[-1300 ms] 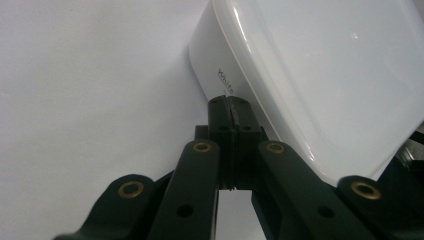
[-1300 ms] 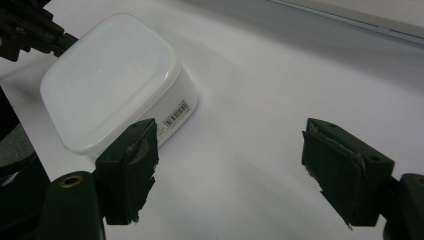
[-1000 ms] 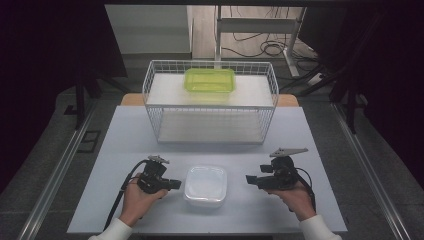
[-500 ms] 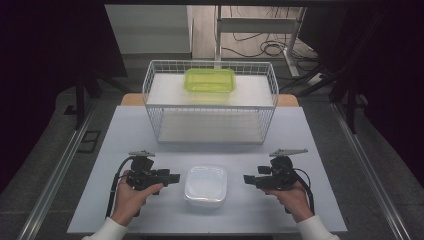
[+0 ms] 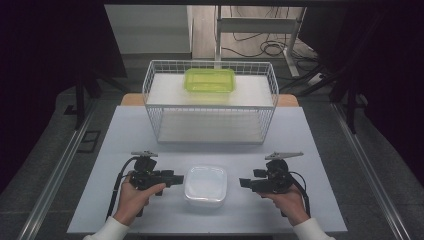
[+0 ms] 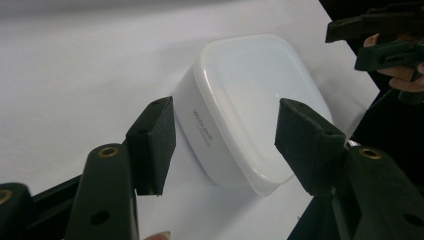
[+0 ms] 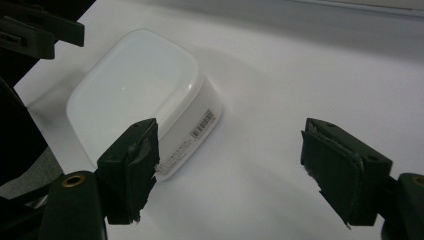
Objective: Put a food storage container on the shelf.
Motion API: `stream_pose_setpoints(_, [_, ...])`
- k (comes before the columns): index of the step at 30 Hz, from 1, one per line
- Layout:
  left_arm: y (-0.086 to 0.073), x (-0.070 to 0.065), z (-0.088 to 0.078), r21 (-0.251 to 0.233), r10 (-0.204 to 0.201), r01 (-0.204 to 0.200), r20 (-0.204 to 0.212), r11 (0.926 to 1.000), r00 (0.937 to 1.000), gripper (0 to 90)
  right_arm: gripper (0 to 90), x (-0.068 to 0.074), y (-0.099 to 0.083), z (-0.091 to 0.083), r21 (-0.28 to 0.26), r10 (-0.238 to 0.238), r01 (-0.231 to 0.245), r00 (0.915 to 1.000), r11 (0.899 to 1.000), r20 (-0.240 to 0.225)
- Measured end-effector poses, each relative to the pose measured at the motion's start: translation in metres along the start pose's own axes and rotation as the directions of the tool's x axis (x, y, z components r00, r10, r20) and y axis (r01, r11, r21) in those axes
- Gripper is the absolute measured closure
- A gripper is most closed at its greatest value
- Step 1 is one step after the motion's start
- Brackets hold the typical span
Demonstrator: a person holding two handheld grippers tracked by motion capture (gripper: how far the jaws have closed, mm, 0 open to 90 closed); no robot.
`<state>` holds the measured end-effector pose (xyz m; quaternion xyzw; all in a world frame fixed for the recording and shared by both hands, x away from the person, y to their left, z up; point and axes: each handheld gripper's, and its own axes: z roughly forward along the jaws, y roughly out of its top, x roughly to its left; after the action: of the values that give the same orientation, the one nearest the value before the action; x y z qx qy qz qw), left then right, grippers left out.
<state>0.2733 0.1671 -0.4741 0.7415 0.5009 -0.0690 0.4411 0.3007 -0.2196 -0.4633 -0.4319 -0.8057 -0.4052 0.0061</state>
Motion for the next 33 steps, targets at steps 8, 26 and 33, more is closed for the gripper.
stream_pose_setpoints(8, [0.001,0.005,0.005,0.014,-0.033,0.033,0.047,0.9994,0.9984,41.6,24.9,0.015,-0.001,0.007,-0.009,-0.006,0.006,0.999,1.0,-0.045])
stream_pose_setpoints(26, [0.003,0.015,0.02,0.044,-0.117,0.113,0.13,0.9927,0.9845,46.5,39.2,0.024,-0.008,0.027,-0.011,0.088,-0.09,0.9877,0.996,-0.129])
stream_pose_setpoints(33, [-0.001,0.022,0.025,0.065,-0.166,0.157,0.165,0.9854,0.9722,50.5,47.5,0.02,-0.011,0.039,-0.002,0.184,-0.187,0.9671,0.982,-0.176])
